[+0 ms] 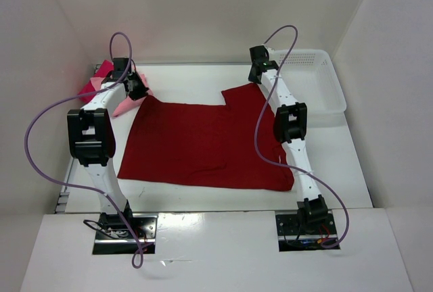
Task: Fold and stack the t-shirts
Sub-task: Grap the side of the flattened tshirt furthest away from the robot with both arms, then fold the other side of the tshirt into a rectangle
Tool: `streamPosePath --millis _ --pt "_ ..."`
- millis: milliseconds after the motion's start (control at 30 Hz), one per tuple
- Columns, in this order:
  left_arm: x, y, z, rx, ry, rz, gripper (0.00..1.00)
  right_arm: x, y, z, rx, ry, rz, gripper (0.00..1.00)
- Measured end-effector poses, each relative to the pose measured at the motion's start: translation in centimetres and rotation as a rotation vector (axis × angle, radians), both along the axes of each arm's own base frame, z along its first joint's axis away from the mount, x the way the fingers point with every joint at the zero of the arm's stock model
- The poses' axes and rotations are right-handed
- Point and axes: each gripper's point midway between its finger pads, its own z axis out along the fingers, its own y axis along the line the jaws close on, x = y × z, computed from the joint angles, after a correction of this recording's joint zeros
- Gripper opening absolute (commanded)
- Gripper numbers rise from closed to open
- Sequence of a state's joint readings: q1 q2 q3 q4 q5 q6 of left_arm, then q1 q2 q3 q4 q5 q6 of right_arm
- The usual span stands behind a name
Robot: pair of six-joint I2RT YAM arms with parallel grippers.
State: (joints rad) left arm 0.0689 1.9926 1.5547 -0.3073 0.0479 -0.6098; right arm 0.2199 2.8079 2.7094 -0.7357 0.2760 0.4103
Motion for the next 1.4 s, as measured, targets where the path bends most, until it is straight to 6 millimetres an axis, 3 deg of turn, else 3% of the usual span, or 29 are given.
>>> streamPosePath --millis 67,233,400,467,600,733,800,1000,1067,1233,1400 --pt "0.0 0.0 0.0 0.0 -0.002 0.0 0.0 0.0 0.0 0.0 -0.001 0.001 -0.001 0.01" --pt "0.0 0.0 0.0 0.0 -0.002 0.001 0.0 -0.6 0.0 0.3 0.003 0.024 -0.003 0.0" --pt "-0.2 0.2 0.4 -0.006 -0.011 0.002 0.0 -2.4 0.3 2.4 0.042 0.063 0.027 0.0" --pt "-0.8 0.4 0.8 -0.021 -0.021 0.01 0.0 -5.1 0.3 4.0 0.062 0.111 0.049 0.0" --pt "-1.8 1.5 1.7 -0.043 -0.031 0.036 0.0 -10.3 0.1 8.9 0.112 0.112 0.085 0.0" --pt "-2.0 2.7 1.9 -0.056 -0.035 0.051 0.0 -14.1 -0.6 12.3 0.145 0.069 0.097 0.0" --pt "-2.5 3.2 1.3 -0.063 -0.022 0.06 0.0 -16.0 -1.2 12.2 0.156 0.071 0.094 0.0" --pt "-5.6 4.4 -1.6 -0.11 0.062 0.085 0.0 -23.9 -2.4 7.3 0.179 0.222 0.077 0.0" --pt "-6.6 4.9 -2.2 -0.13 0.079 0.097 0.0 -26.3 -2.5 6.5 0.189 0.256 0.076 0.0" --pt "-8.5 5.6 -1.8 -0.151 0.083 0.118 0.0 -30.0 -2.5 8.6 0.217 0.219 0.088 0.0" --pt "-9.2 5.3 1.3 -0.149 0.021 0.109 0.0 -32.5 -2.5 12.2 0.249 0.14 0.104 0.0"
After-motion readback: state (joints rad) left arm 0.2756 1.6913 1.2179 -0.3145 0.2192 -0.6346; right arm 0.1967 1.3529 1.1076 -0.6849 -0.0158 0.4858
